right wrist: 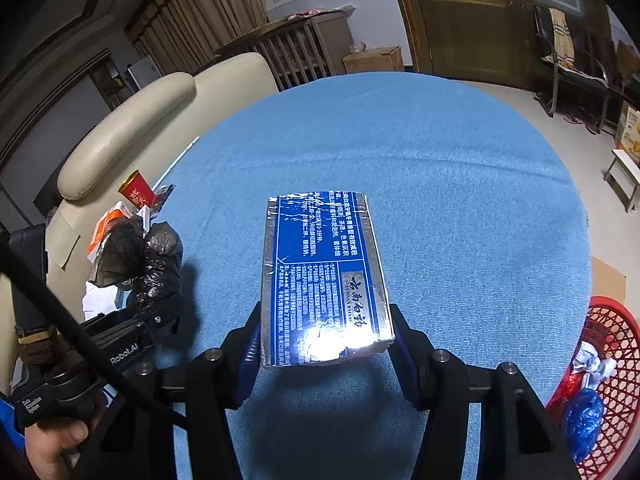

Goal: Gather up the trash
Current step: 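Carry the black bag and blue box over the red wastebasket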

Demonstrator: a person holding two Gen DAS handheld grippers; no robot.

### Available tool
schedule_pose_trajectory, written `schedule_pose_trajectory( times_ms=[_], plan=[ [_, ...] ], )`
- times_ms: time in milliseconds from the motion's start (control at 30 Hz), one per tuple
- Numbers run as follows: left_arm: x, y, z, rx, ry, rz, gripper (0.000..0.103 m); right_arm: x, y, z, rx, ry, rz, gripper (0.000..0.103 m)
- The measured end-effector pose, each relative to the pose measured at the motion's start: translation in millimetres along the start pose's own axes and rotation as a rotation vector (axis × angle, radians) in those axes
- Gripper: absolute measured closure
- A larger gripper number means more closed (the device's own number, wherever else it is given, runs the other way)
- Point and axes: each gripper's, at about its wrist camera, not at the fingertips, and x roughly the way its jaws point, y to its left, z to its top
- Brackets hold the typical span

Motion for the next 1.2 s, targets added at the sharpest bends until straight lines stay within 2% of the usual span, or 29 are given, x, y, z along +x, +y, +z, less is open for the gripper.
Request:
schedule_pose_trajectory(
  times_ms=[1200],
  plan=[
    [-1.5, -0.3, -0.8, 0.028, -0.02, 0.007, 0.065, -12.1, -2.8, -4.1, 0.005, -0.027, -0.008, 0.043]
  ],
)
